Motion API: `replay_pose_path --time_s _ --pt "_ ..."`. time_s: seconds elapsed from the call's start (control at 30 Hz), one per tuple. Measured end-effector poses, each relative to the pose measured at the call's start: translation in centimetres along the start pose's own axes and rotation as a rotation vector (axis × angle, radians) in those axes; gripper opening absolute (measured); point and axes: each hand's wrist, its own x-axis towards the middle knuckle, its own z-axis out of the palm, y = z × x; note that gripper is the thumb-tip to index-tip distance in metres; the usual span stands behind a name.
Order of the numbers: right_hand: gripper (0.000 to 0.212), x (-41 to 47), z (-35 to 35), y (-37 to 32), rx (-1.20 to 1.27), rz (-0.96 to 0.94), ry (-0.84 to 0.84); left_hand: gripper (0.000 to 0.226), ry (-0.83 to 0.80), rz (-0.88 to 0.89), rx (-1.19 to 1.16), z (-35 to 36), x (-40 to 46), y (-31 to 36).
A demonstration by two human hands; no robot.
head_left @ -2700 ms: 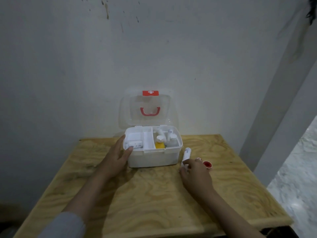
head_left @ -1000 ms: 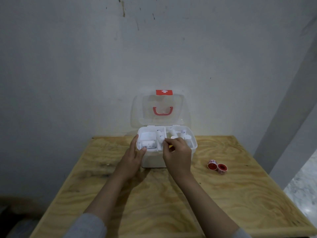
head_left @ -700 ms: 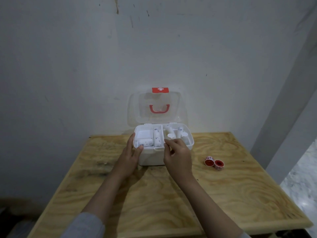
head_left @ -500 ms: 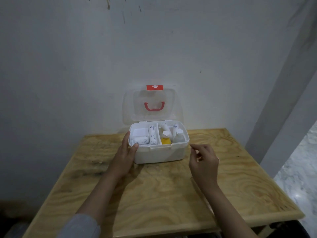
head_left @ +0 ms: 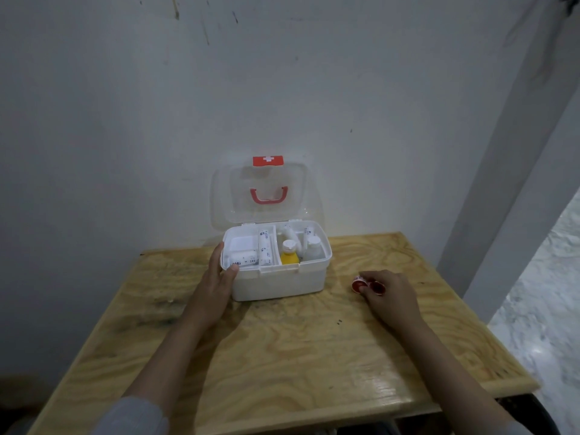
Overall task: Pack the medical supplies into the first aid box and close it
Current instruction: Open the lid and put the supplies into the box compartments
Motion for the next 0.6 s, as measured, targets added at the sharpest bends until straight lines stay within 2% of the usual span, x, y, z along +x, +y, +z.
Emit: replay_pose_path --time_s 0.13,0.33,0.43,0.6 --pt "0.023 0.6 0.5 0.4 0.019 0.033 0.007 0.066 -0.002 -0.009 0.013 -0.1 0.0 -0.1" --pt "0.03 1.1 0.8 0.9 0.01 0.05 -0.068 0.066 -0.005 -0.015 0.007 -0.1 0.1 -0.2" --pt "0.038 0.6 0.3 0.7 0.063 0.028 -0.03 0.067 -0.005 -0.014 0.003 -0.1 0.0 -0.1" --pt "0.03 -0.6 -0.8 0.8 0.056 -0.027 0.041 0.07 -0.001 -0.029 0.002 0.0 -0.1 0.0"
